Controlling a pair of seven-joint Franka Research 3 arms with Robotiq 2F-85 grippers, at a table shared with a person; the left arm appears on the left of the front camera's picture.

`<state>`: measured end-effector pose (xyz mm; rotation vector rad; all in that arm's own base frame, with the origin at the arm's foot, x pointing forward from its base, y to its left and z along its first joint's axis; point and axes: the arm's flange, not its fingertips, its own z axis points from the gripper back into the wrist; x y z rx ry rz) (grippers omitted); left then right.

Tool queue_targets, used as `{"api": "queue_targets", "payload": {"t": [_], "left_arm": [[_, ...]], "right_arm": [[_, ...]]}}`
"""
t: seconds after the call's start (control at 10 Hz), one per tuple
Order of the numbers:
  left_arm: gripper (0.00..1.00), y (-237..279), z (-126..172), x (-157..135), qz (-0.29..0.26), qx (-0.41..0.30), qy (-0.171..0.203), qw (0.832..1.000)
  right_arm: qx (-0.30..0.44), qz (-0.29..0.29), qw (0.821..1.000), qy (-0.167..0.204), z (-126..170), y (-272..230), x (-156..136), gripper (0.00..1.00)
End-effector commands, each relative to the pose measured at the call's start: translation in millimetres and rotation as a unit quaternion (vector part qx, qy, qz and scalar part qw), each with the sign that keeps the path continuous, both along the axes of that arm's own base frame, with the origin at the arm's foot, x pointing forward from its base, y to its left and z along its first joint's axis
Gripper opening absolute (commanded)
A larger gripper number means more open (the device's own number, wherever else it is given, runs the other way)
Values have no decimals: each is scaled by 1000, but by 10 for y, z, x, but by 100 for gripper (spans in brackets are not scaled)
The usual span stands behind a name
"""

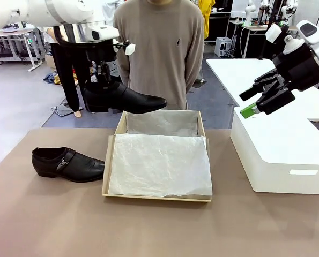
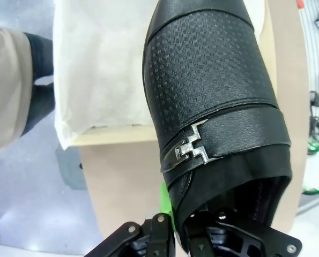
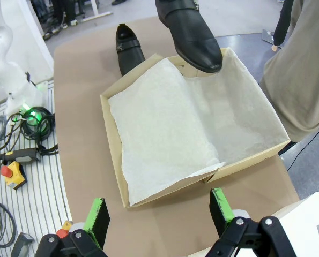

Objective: Pack the shoes into the box.
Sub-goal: Place one shoe of the Shoes into the Shoes Box.

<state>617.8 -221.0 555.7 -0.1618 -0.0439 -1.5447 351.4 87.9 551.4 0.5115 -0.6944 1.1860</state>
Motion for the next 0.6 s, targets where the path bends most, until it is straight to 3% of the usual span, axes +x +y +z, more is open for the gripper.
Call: {"api": "queue_targets", "payload": {"t": [0.0, 0.5], "left_arm": [[0, -224, 77, 145, 9, 7, 8, 1000], [0, -720, -101, 254, 24, 15, -4, 1000]], "right_arm": [[14, 11, 1000, -9, -5, 11, 28, 100], [14, 11, 1000, -9, -5, 11, 28, 100]]}}
